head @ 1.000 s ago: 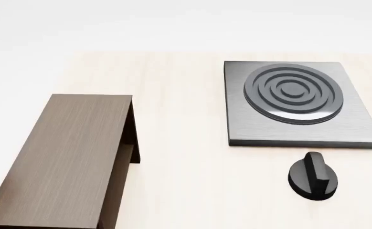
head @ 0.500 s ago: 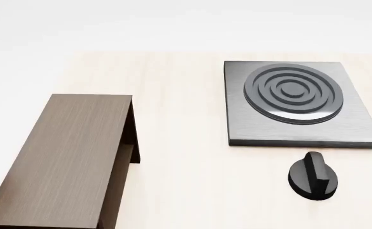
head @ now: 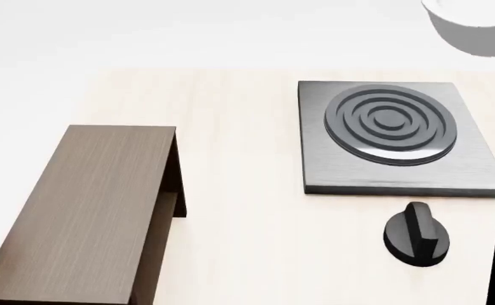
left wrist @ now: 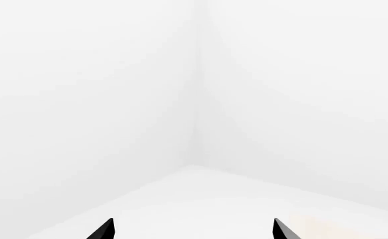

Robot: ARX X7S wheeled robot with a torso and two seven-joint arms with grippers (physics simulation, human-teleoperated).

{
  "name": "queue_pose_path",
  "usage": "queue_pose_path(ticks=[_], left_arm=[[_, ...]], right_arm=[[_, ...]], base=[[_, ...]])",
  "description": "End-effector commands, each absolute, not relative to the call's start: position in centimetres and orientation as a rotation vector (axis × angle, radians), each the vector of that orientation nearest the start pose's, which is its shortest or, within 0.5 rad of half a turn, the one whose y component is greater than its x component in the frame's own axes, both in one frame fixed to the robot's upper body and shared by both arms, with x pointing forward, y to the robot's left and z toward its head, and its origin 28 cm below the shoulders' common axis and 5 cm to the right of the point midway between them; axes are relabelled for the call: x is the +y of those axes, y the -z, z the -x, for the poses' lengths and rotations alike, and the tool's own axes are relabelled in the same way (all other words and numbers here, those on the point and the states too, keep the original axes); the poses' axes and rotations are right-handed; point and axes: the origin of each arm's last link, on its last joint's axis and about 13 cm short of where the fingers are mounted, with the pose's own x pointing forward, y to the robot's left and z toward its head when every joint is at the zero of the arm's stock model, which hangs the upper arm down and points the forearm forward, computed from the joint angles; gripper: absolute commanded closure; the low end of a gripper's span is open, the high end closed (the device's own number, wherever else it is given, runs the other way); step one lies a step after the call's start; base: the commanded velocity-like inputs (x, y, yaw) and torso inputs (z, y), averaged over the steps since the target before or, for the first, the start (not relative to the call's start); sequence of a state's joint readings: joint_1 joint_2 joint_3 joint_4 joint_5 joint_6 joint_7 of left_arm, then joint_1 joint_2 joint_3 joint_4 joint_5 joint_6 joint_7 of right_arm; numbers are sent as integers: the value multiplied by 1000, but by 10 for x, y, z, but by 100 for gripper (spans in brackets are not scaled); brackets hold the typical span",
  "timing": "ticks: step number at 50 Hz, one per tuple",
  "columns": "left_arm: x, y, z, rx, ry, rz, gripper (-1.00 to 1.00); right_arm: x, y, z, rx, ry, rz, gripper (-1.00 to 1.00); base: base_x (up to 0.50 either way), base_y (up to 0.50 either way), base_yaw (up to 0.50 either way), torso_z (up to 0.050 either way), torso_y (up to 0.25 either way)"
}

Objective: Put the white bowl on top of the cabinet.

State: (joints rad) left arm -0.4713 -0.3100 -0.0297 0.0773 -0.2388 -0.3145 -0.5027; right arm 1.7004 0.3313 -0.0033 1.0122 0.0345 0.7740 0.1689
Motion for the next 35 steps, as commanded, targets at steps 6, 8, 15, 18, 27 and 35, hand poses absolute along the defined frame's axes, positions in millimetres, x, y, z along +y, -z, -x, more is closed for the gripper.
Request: queue_pose_path(ticks=[6,8,15,18,27,35], left_arm=[[284,-145,-298,-249,-533,7,-100],[284,-143,-299,-251,-538,-4,-100],[284,-144,-299,-253,-540,-9,-100],[283,-143,-299,-253,-536,-11,-100],[283,-143,-299,-252,-535,-13,-100],[284,-142,-299,-260,-549,-37,-100]], right_arm=[[-200,-377,-401,119,229,-81,100],[-197,-377,-402,122,210,-86,100],[-184,-373,-404,169,119,-77,100],[-177,-370,-405,190,66,-70,100],[-158,-363,-409,233,-75,-55,100],[-146,-353,-411,269,-146,-86,100]], base=[[0,0,0,0,2],[0,0,0,0,0],[0,0,0,0,1],[0,0,0,0,0],[0,0,0,0,1],[0,0,0,0,1]])
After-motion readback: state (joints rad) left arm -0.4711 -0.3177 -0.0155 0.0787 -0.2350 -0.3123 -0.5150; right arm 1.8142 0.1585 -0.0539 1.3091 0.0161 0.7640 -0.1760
